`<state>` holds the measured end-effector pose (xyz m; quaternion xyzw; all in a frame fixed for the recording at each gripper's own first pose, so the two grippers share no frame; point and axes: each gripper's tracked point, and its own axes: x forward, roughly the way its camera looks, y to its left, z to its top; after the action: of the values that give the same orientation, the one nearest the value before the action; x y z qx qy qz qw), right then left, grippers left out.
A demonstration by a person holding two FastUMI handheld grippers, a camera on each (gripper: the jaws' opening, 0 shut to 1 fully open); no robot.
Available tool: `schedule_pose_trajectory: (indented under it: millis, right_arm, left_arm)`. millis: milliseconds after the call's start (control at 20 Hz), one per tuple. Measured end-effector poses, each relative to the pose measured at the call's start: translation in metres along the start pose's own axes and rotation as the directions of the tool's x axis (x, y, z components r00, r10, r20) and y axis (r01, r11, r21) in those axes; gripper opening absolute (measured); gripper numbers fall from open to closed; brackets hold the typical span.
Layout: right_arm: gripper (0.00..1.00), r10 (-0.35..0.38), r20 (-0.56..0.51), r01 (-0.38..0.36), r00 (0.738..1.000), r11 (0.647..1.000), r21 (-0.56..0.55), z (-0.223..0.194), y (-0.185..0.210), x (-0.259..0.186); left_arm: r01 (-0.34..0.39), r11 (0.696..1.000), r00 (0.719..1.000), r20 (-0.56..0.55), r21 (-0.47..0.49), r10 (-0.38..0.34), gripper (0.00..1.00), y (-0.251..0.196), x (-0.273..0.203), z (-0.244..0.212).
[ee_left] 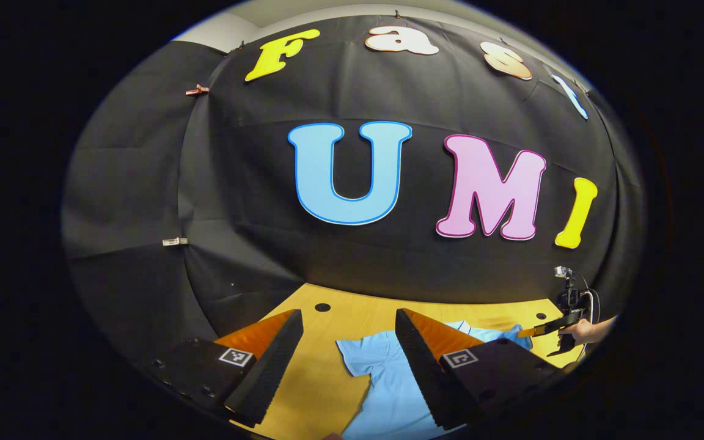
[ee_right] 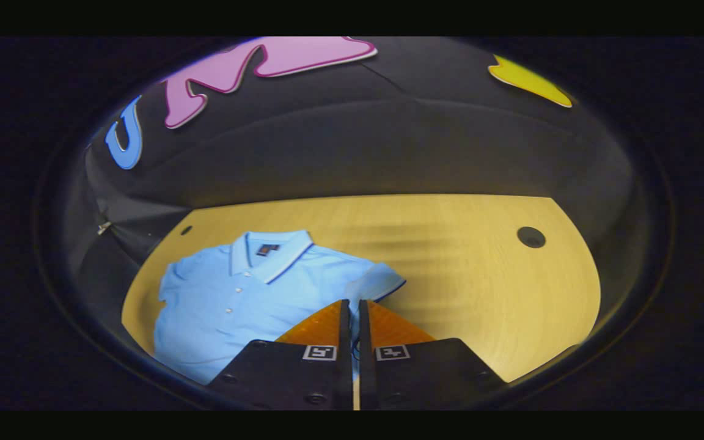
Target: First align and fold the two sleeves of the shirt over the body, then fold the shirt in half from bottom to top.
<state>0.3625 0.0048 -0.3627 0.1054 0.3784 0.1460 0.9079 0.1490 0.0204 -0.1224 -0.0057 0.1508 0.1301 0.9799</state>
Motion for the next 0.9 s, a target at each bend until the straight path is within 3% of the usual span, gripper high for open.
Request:
schedule_pose_trajectory:
  millis: [50,100,200,250,300,350,450,650,800,850,900]
  right_arm:
    - [0.03,0.042,-0.010,-0.042,0.999,0.999,0.006,-0.002,0.018,-0.001]
    - [0.08,0.075,-0.026,-0.075,0.997,0.997,-0.006,-0.006,0.036,-0.001]
    - [0.02,0.084,-0.078,-0.092,0.993,0.991,-0.098,-0.024,0.049,0.006]
    - [0.14,0.074,-0.127,-0.091,0.989,0.987,-0.133,-0.040,0.053,0.013]
    - [0.02,0.067,-0.190,-0.096,0.980,0.984,-0.148,-0.060,0.058,0.020]
    - [0.08,0.062,-0.245,-0.100,0.967,0.984,-0.146,-0.079,0.060,0.024]
    - [0.33,0.092,-0.290,-0.128,0.953,0.986,-0.106,-0.095,0.070,0.030]
    - [0.87,0.141,-0.184,-0.157,0.973,0.985,-0.073,-0.061,0.080,0.004]
    - [0.89,0.160,-0.062,-0.161,0.985,0.987,-0.022,-0.020,0.076,-0.039]
    - [0.81,0.150,-0.033,-0.150,0.988,0.989,-0.016,-0.012,0.069,-0.051]
    - [0.89,0.139,-0.009,-0.139,0.990,0.990,-0.009,-0.006,0.062,-0.062]
  left_arm:
    - [0.005,1.000,1.000,-0.005,-0.006,-0.005,0.97,-0.002,0.001,-0.001]
    - [0.014,1.000,1.000,-0.010,-0.010,-0.014,0.96,-0.005,0.003,-0.003]
    - [0.027,1.000,1.000,-0.010,-0.003,-0.027,0.96,-0.008,0.003,-0.003]
    - [0.031,1.000,0.999,-0.008,0.004,-0.031,0.96,-0.008,0.004,-0.004]
    - [0.039,0.999,0.999,-0.013,0.008,-0.038,0.97,-0.009,0.006,-0.007]
    - [0.050,0.999,0.999,-0.021,0.004,-0.050,0.97,-0.011,0.010,-0.012]
    - [0.077,0.997,0.995,-0.064,-0.019,-0.078,0.97,-0.016,0.024,-0.027]
    - [0.100,0.992,0.978,-0.177,-0.083,-0.113,0.97,-0.014,0.072,-0.070]
    - [0.087,0.995,0.951,-0.293,-0.048,-0.097,0.97,-0.001,0.120,-0.113]
    - [0.088,0.995,0.942,-0.322,-0.046,-0.098,0.97,0.000,0.136,-0.124]
    - [0.084,0.995,0.932,-0.350,-0.046,-0.094,0.96,0.001,0.153,-0.136]
